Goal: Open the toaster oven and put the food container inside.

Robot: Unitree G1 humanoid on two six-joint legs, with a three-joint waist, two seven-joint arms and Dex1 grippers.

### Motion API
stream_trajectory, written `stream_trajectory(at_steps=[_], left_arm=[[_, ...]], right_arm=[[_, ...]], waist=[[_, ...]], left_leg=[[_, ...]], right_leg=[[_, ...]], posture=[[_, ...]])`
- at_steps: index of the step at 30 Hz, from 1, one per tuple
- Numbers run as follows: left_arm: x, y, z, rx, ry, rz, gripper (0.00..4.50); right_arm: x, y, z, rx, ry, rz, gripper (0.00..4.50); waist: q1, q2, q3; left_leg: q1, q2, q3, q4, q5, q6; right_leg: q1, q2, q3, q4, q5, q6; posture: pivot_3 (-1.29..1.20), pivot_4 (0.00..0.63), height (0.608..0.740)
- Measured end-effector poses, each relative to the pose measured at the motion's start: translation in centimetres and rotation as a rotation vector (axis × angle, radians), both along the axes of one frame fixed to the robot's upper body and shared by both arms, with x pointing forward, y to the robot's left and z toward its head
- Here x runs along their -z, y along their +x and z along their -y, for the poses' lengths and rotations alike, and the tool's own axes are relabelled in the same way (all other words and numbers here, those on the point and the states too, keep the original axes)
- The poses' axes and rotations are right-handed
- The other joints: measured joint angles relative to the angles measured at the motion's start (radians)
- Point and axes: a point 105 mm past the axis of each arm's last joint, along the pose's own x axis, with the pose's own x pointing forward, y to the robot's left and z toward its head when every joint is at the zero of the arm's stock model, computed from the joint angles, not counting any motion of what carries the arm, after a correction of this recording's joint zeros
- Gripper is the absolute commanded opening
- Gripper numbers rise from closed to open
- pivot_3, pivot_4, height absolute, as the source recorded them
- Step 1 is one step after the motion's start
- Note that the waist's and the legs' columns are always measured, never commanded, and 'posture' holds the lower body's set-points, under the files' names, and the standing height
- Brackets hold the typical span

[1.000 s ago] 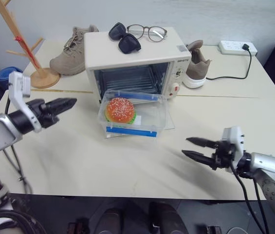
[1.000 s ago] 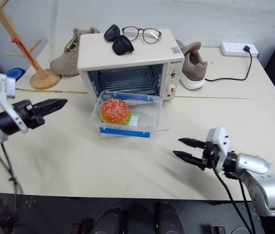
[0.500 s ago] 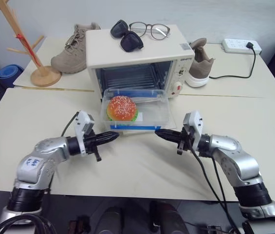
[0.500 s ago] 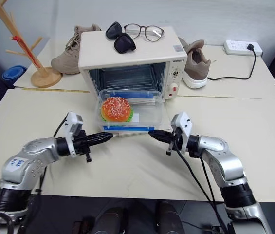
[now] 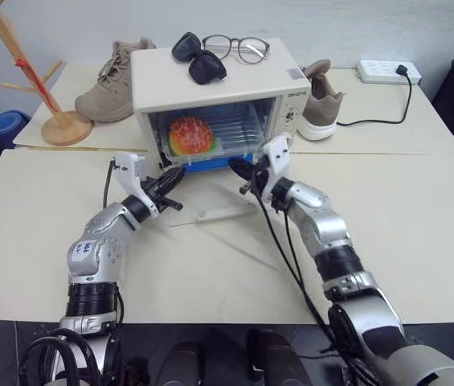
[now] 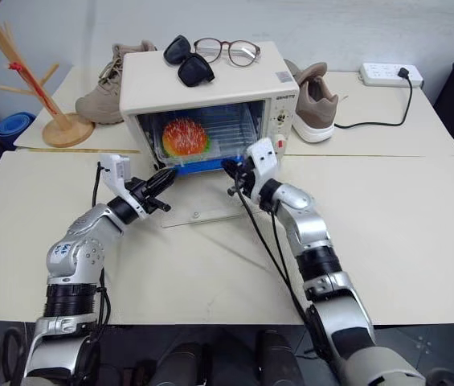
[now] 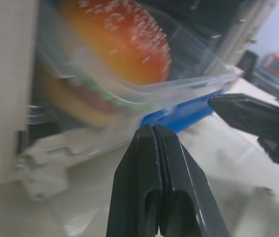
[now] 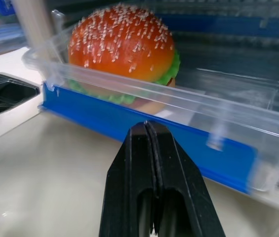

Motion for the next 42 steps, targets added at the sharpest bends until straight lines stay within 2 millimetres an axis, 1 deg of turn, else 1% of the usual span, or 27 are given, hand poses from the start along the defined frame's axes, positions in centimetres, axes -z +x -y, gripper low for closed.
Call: stream_trajectory(at_steps=[4,7,9,10,11,12,13,14,16,17,18,19,20,21,22,23,24,25,28,31,33,35,37,39,40,42], left_arm=[[0.7,0.4,-0.5,-0.031,0.013,-0.003,0.00],[0.9,0.4,-0.7,-0.036,0.026,-0.003,0.00],[0.9,-0.3,-1.2,-0.019,0.066,0.006,0.00],[1.4,-1.4,-1.5,0.010,0.112,-0.001,0.38],[1.8,-3.1,-2.1,0.052,0.178,0.002,0.58],[2.4,-5.3,-3.3,0.098,0.246,-0.013,0.91],[3.2,-7.1,-4.8,0.117,0.278,-0.051,1.22],[3.6,-8.8,-6.6,0.123,0.284,-0.082,1.52],[2.7,-10.5,-8.6,0.137,0.303,-0.076,2.13],[2.2,-11.0,-9.1,0.155,0.333,-0.067,2.45],[1.9,-11.5,-9.5,0.176,0.370,-0.063,2.76],[1.8,-12.0,-9.9,0.194,0.404,-0.064,3.04],[1.8,-12.5,-10.6,0.204,0.443,-0.070,3.43],[2.0,-12.7,-11.0,0.203,0.466,-0.077,3.65],[2.4,-12.9,-11.6,0.204,0.496,-0.086,3.98],[2.6,-13.2,-11.7,0.223,0.501,-0.069,4.30],[2.6,-13.5,-11.2,0.263,0.484,-0.026,4.47],[2.5,-13.8,-10.4,0.309,0.457,0.019,4.47],[2.3,-14.5,-8.3,0.439,0.418,0.067,4.47],[1.2,-14.4,-7.0,0.487,0.394,0.119,4.47],[0.7,-14.2,-6.7,0.491,0.370,0.134,4.47],[0.2,-14.2,-6.6,0.481,0.312,0.123,4.47],[-0.4,-14.3,-6.5,0.475,0.278,0.126,4.47],[-0.8,-14.3,-7.3,0.417,0.283,0.152,4.47],[-0.9,-14.3,-7.8,0.376,0.280,0.161,4.47],[-1.3,-14.3,-9.1,0.278,0.267,0.169,4.47]], right_arm=[[-0.2,1.1,-0.9,0.019,-0.006,-0.004,0.02],[-0.6,1.2,-1.5,0.000,0.000,0.008,0.02],[-0.7,0.7,-1.8,-0.052,0.010,0.007,0.02],[-0.9,-0.1,-1.7,-0.106,0.025,-0.006,0.00],[-1.1,-1.6,-1.1,-0.181,0.027,-0.014,0.00],[-1.2,-3.3,0.7,-0.239,0.011,-0.031,0.00],[-1.0,-4.2,3.0,-0.242,-0.020,-0.052,0.00],[-0.7,-5.1,5.9,-0.220,-0.060,-0.084,0.00],[-0.5,-5.9,9.0,-0.192,-0.112,-0.102,0.00],[-0.3,-6.3,9.5,-0.202,-0.137,-0.100,0.00],[0.2,-6.6,10.0,-0.216,-0.164,-0.090,0.00],[0.9,-6.8,10.7,-0.222,-0.201,-0.082,0.00],[2.2,-6.9,12.0,-0.221,-0.272,-0.072,0.00],[3.2,-6.9,12.9,-0.219,-0.331,-0.072,0.00],[4.4,-6.8,13.8,-0.220,-0.386,-0.074,0.00],[5.4,-6.6,14.4,-0.212,-0.409,-0.073,0.00],[6.2,-6.4,14.5,-0.208,-0.408,-0.074,0.00],[6.8,-6.1,14.2,-0.216,-0.398,-0.069,0.00],[7.6,-5.5,12.2,-0.273,-0.375,-0.049,0.00],[7.4,-5.2,9.9,-0.331,-0.330,-0.003,0.00],[7.1,-5.3,9.1,-0.352,-0.314,0.024,0.00],[6.4,-5.3,8.4,-0.367,-0.289,0.083,0.00],[5.8,-5.4,8.4,-0.365,-0.289,0.141,0.00],[4.7,-5.5,8.4,-0.357,-0.247,0.179,0.00],[3.8,-5.5,8.4,-0.340,-0.180,0.192,0.00],[0.3,-5.3,8.6,-0.283,0.037,0.249,0.00]], waist=[[-0.010,0.000,0.000],[-0.016,0.000,0.000],[-0.021,0.000,0.000],[-0.024,0.000,0.000],[-0.026,0.000,0.000],[-0.025,0.000,0.000],[-0.022,0.001,0.000],[-0.015,0.001,0.000],[-0.008,0.001,0.000],[-0.007,0.001,0.000],[-0.007,0.002,0.001],[-0.008,0.002,0.001],[-0.009,0.003,0.001],[-0.009,0.004,0.002],[-0.010,0.004,0.002],[-0.013,0.004,0.002],[-0.015,0.004,0.002],[-0.018,0.004,0.002],[-0.026,0.005,0.002],[-0.026,0.005,0.002],[-0.023,0.005,0.002],[-0.021,0.005,0.002],[-0.020,0.005,0.003],[-0.019,0.005,0.003],[-0.021,0.005,0.003],[-0.023,0.006,0.003]], left_leg=[[-0.001,0.000,0.000,0.000,0.000,0.000],[-0.001,0.000,0.000,0.000,0.000,0.000],[-0.001,0.001,0.001,-0.002,0.000,0.000],[-0.002,0.001,0.001,-0.003,0.000,0.000],[-0.002,0.002,0.001,-0.004,-0.001,-0.001],[-0.004,0.003,0.000,-0.006,-0.003,-0.001],[-0.004,0.003,0.000,-0.006,-0.004,0.000],[-0.006,0.003,0.000,-0.005,-0.005,0.001],[-0.008,0.003,0.000,-0.003,-0.005,0.002],[-0.006,0.003,0.000,0.000,-0.006,0.003],[0.001,0.002,0.000,-0.002,-0.009,0.009],[0.005,0.002,0.000,-0.003,-0.010,0.011],[0.008,0.002,0.001,-0.003,-0.010,0.012],[0.011,0.002,0.001,-0.003,-0.009,0.012],[0.016,0.002,0.001,-0.004,-0.009,0.012],[0.018,0.002,0.002,-0.006,-0.009,0.012],[0.017,0.002,0.002,-0.006,-0.009,0.012],[0.017,0.003,0.003,-0.007,-0.010,0.011],[0.016,0.006,0.006,-0.007,-0.009,0.008],[0.016,0.006,0.006,-0.007,-0.007,0.004],[0.016,0.006,0.006,-0.007,-0.007,0.004],[0.016,0.006,0.006,-0.007,-0.007,0.005],[0.016,0.006,0.006,-0.007,-0.007,0.005],[0.016,0.006,0.006,-0.007,-0.007,0.005],[0.016,0.006,0.007,-0.007,-0.008,0.005],[0.016,0.007,0.007,-0.007,-0.008,0.004]], right_leg=[[-0.001,0.000,0.001,-0.001,0.000,0.000],[-0.001,0.000,0.002,-0.001,0.000,0.000],[-0.001,0.000,0.003,-0.001,0.000,0.000],[-0.003,0.000,0.004,-0.001,0.000,0.000],[-0.004,0.001,0.005,-0.002,0.000,0.000],[-0.006,0.001,0.005,-0.002,0.000,0.000],[-0.008,0.001,0.005,-0.001,0.000,0.000],[-0.008,0.000,0.004,-0.003,-0.001,-0.001],[-0.007,0.000,0.002,-0.011,-0.001,-0.001],[-0.003,0.000,0.002,-0.012,-0.001,-0.001],[0.003,-0.001,0.003,-0.014,0.000,-0.001],[0.007,-0.001,0.003,-0.014,0.001,-0.002],[0.010,-0.001,0.003,-0.015,0.002,-0.002],[0.013,-0.001,0.003,-0.016,0.002,-0.003],[0.017,-0.001,0.003,-0.016,0.002,-0.003],[0.019,-0.001,0.003,-0.017,0.001,-0.003],[0.017,-0.001,0.004,-0.016,0.001,-0.003],[0.016,-0.001,0.005,-0.015,0.001,-0.003],[0.013,0.002,0.007,-0.013,0.001,-0.004],[0.013,0.003,0.007,-0.013,0.001,-0.004],[0.013,0.002,0.007,-0.014,0.001,-0.003],[0.013,0.002,0.008,-0.014,0.001,-0.003],[0.013,0.002,0.008,-0.014,0.001,-0.003],[0.013,0.002,0.008,-0.014,0.001,-0.003],[0.012,0.002,0.009,-0.014,0.001,-0.003],[0.012,0.002,0.009,-0.013,0.001,-0.003]], posture=[[0.00,0.150,0.740],[0.00,0.150,0.740],[0.00,0.150,0.740],[0.00,0.150,0.740],[0.00,0.150,0.740],[0.00,0.150,0.740],[0.00,0.150,0.740],[0.00,0.150,0.740],[0.00,0.150,0.740],[0.00,0.150,0.740],[0.00,0.150,0.740],[0.00,0.150,0.740],[0.00,0.150,0.740],[0.00,0.150,0.740],[0.00,0.150,0.740],[0.00,0.150,0.740],[0.00,0.150,0.740],[0.00,0.150,0.740],[0.00,0.150,0.740],[0.00,0.150,0.740],[0.00,0.150,0.740],[0.00,0.150,0.740],[0.00,0.150,0.740],[0.00,0.150,0.740],[0.00,0.150,0.740],[0.00,0.150,0.740]])
